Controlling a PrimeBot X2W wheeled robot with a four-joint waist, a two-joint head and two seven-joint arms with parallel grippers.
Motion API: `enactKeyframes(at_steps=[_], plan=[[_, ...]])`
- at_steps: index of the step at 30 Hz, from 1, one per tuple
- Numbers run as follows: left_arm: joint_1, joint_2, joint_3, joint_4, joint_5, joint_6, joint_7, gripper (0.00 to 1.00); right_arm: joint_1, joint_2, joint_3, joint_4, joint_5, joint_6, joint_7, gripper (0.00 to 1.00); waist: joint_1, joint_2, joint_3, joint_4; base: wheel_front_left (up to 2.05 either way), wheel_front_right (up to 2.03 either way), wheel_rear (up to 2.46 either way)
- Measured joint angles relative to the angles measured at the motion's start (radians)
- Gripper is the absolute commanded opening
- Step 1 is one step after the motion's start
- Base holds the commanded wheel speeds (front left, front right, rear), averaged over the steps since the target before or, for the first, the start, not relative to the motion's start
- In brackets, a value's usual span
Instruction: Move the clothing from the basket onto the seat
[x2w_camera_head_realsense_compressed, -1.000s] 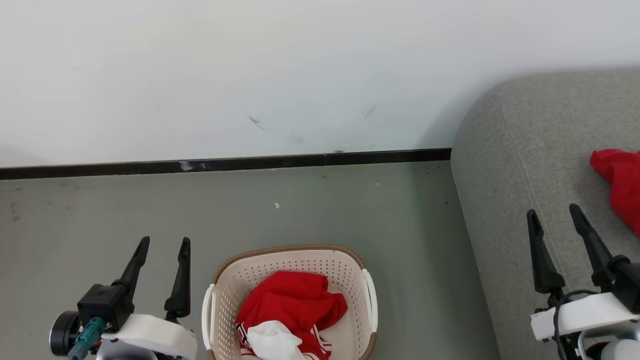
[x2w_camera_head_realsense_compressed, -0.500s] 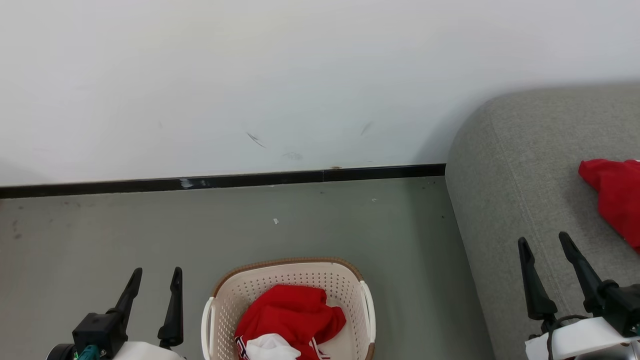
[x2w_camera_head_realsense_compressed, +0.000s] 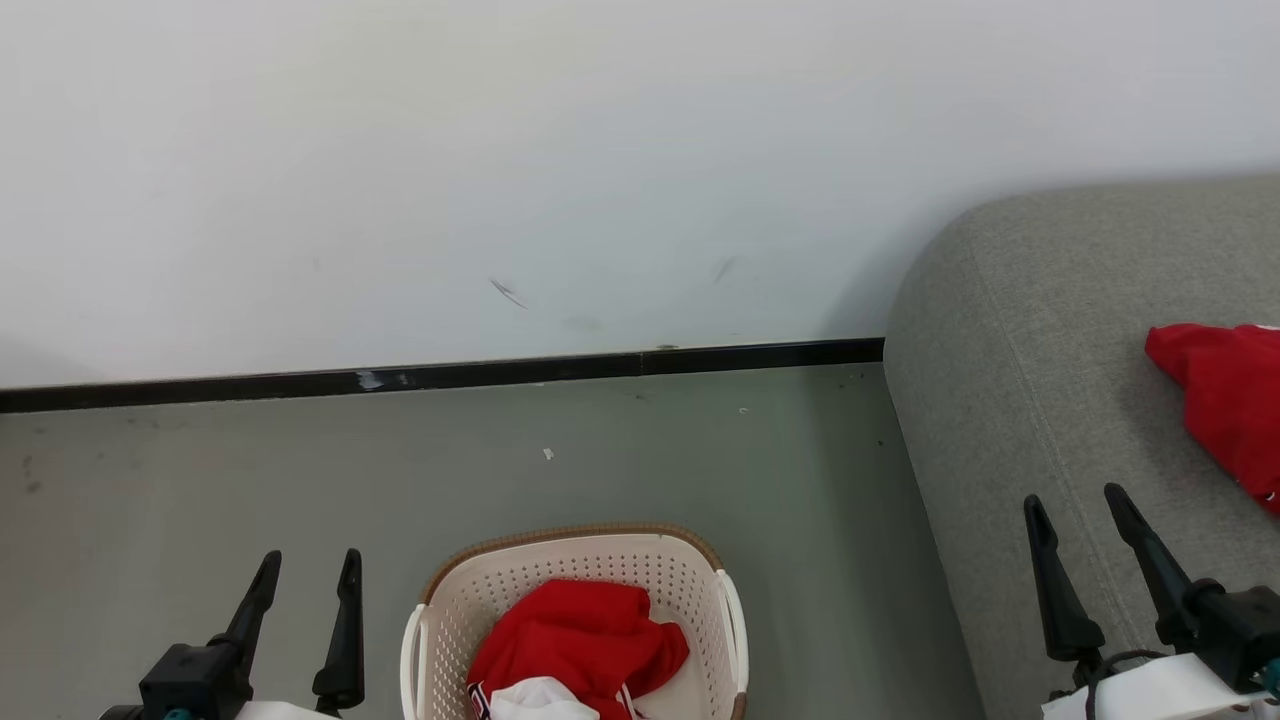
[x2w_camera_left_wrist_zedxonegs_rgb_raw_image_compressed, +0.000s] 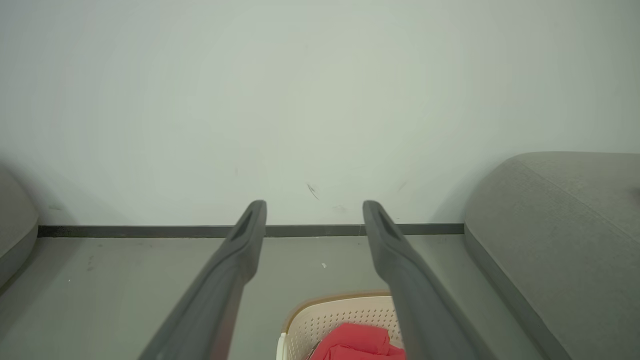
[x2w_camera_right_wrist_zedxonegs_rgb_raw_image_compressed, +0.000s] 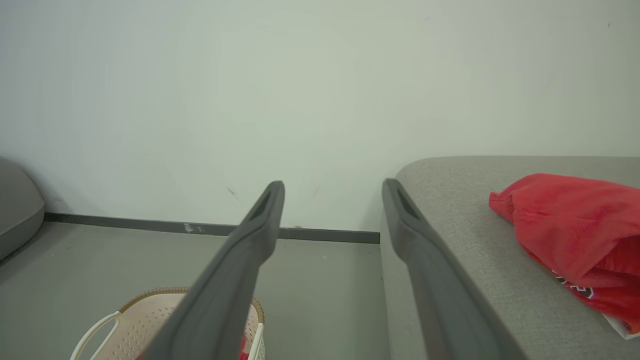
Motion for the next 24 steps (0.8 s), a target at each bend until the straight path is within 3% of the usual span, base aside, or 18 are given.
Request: enactKeyframes(at_steps=[24], plan=[[-0.015,0.043,-0.025,-0.061,0.023,0.013,0.055,1.0,-0.026,0.001,0.037,-0.045,0.012,0.0,0.0,1.0,0.0,0.0,0.085,0.011,0.0,0.0,0.0]])
